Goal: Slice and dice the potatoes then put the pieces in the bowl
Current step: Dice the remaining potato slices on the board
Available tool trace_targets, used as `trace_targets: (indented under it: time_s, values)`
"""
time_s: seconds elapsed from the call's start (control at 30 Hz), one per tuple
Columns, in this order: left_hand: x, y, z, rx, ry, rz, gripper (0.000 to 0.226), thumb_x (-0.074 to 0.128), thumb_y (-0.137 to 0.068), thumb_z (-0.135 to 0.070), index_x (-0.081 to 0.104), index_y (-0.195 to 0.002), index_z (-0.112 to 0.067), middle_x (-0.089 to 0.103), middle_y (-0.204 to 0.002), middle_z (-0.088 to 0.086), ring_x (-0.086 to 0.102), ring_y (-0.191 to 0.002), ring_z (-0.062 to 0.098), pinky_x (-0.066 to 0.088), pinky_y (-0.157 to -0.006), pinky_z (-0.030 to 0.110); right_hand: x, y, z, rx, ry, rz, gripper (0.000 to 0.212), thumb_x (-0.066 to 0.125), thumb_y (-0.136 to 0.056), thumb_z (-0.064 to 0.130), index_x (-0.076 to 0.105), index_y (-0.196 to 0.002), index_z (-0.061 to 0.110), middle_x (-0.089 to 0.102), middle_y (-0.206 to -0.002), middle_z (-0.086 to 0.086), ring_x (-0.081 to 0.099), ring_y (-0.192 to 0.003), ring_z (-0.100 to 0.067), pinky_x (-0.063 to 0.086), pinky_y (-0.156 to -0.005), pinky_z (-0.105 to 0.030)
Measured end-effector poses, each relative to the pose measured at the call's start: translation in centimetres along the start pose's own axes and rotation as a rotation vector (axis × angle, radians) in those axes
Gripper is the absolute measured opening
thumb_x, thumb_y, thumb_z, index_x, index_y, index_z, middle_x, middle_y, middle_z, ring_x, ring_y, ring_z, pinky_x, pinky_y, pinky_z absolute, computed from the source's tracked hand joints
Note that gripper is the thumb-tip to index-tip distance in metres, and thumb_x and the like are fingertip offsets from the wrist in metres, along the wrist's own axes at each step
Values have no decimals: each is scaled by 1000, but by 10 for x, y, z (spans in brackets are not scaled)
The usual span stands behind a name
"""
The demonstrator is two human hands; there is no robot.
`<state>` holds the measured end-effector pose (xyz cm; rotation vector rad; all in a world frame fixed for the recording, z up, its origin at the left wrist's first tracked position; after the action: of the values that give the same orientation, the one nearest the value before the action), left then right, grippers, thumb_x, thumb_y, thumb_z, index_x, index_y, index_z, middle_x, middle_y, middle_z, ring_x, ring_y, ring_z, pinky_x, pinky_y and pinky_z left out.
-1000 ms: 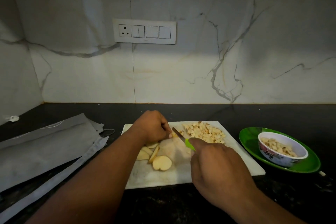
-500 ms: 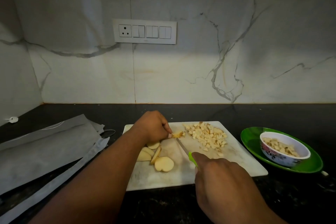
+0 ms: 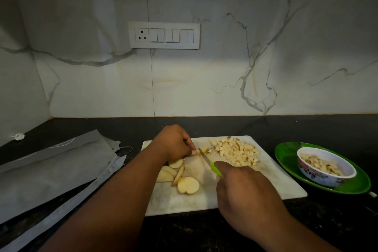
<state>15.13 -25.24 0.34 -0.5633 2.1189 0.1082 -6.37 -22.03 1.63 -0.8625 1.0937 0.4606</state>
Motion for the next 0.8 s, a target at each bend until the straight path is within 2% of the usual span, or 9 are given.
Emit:
trace_targets:
  time_s: [0.17, 0.37, 0.5, 0.63, 0.8]
  values:
    - [0, 0, 0, 19, -2, 7, 7, 90, -81, -21, 85, -83, -26, 77, -80, -15, 70, -88, 4, 60, -94, 34, -20, 24, -1, 6, 7, 3, 46, 36, -100, 38, 35, -146, 38, 66, -115, 8, 60, -106, -13, 47, -88, -28]
    - [1, 3, -1, 25, -16, 6, 6, 87, -83, -22, 85, -89, -25, 77, -85, -14, 70, -89, 4, 60, -93, 32, -17, -4, 3, 29, 1, -68, 47, 40, -97, 32, 41, -144, 33, 68, -108, 6, 63, -98, -14, 51, -81, -30]
    - [2, 2, 0, 19, -3, 5, 6, 88, -83, -21, 84, -87, -25, 78, -85, -12, 71, -88, 4, 60, -93, 32, 1, -18, 6, 26, 15, -18, 44, 43, -96, 29, 45, -140, 29, 67, -112, 4, 64, -99, -17, 51, -79, -31]
    - [2, -2, 1, 9, -5, 8, 5, 89, -82, -21, 85, -85, -24, 78, -82, -12, 71, -87, 5, 60, -93, 34, 3, -5, 1, -6, -2, 13, 39, 41, -95, 30, 48, -133, 30, 67, -97, 4, 62, -87, -16, 52, -75, -32]
    - [2, -1, 0, 25, -2, 6, 5, 88, -83, -22, 84, -82, -25, 77, -80, -13, 71, -85, 4, 61, -91, 34, -4, 11, -2, -22, 4, 12, 38, 39, -97, 29, 42, -135, 34, 65, -96, 6, 60, -87, -13, 45, -71, -29]
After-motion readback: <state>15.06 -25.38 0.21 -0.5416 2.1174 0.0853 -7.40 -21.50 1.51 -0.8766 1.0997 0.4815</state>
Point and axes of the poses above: each hand's wrist, its own y-axis away from the middle knuckle, its own x-axis out of the palm, z = x × y, the point moved 8 cm from there along -y, towards the middle knuckle
